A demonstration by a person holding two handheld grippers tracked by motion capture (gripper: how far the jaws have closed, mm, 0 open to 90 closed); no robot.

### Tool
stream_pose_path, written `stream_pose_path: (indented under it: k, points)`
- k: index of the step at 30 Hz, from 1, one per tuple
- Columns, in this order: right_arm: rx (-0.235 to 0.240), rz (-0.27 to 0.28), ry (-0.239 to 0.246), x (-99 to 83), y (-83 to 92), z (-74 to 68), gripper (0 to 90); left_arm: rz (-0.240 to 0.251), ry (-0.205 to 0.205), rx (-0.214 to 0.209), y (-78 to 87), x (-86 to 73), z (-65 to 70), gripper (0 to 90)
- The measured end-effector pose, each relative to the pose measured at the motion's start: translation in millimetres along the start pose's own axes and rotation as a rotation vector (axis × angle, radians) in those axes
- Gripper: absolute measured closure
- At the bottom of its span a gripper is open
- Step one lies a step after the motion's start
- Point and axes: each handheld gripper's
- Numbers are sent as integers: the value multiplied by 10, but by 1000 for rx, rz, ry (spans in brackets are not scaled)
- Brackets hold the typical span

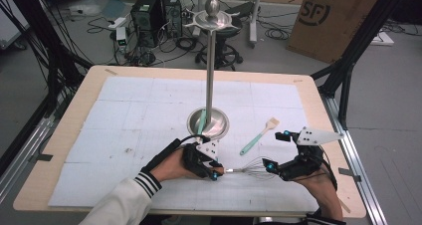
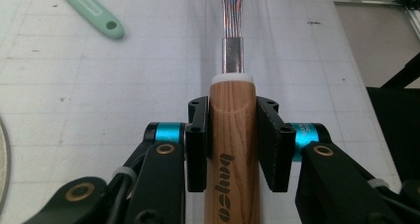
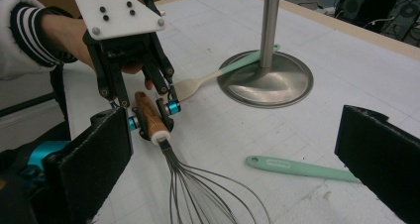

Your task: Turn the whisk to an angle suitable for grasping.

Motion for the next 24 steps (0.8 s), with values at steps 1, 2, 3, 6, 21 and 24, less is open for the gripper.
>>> stream_pose_path:
  k: [1,2,3,6,21,24]
  points:
    - [-1,-3,-3,1,3,-2,2,6,0,1,-8,-5,-2,688]
    - [0,-2,-2,0,3,-1,1,2,2,-2,-10,-6,-4,688]
    - [0,-3,-1,-1,3,1,2,1,-7,-1,-17,-8,-4,688]
    - [0,-4,-7,-4,-4,0,2,-21,-15,12,-35,-13,2,687]
    - [-5,-3,-5,-1,-1,1,2,-29,-2,0,0,-26,63,403]
    - [-4,-4,-6,-4,-2,2,2,-14,-10,20,86,-43,89,326]
Point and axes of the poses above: each handheld gripper's, and its own axes: y roughly backward along the jaws, x roughly out of its top, z roughly to its right, and after that the axes turned 12 degrees about y, right-handed
